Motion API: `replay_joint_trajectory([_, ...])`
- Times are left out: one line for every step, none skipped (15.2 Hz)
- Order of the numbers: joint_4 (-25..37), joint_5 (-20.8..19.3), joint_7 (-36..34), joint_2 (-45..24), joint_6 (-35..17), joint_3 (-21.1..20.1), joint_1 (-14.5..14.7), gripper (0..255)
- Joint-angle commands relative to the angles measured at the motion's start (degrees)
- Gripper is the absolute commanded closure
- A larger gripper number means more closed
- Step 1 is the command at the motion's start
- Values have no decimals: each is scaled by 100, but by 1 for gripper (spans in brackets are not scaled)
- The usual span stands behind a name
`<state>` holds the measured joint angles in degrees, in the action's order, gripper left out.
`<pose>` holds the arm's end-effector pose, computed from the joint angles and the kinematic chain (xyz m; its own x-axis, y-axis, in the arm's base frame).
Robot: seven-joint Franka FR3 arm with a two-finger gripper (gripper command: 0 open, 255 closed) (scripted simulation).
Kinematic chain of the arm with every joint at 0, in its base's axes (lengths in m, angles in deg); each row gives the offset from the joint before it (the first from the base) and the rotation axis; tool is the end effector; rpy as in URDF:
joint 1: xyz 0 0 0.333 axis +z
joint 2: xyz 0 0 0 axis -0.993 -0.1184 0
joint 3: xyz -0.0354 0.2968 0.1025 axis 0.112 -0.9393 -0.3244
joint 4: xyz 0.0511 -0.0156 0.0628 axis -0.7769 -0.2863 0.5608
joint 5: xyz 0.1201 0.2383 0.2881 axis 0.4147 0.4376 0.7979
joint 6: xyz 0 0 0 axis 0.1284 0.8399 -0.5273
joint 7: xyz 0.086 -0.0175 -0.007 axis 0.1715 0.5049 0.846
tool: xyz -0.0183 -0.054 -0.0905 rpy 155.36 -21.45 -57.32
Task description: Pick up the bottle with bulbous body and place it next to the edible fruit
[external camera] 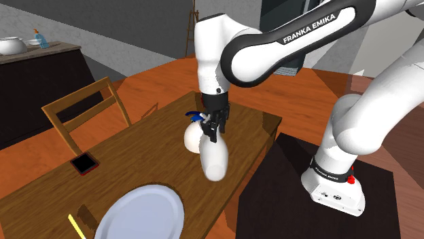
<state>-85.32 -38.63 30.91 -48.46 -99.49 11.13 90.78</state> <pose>0.3532 0.2507 0.4505 0.9957 0.0868 -0.0321 0.0864 -0.9962 -0.0113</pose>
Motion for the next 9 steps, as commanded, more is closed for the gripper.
replay_joint_trajectory([124, -12, 12, 44, 168, 35, -9, 255])
replay_joint_trajectory([184, -15, 13, 66, 250, 48, -10, 255])
replay_joint_trajectory([245, -19, 13, 86, 331, 62, -11, 255])
replay_joint_trajectory([307, -22, 13, 105, 411, 74, -13, 255])
replay_joint_trajectory([370, -27, 13, 123, 491, 87, -15, 255])
replay_joint_trajectory([434, -31, 12, 139, 571, 99, -17, 255])
replay_joint_trajectory([499, -36, 11, 153, 651, 111, -19, 255])
replay_joint_trajectory([566, -41, 10, 166, 730, 123, -22, 255])
replay_joint_trajectory([633, -46, 8, 178, 809, 134, -25, 255])
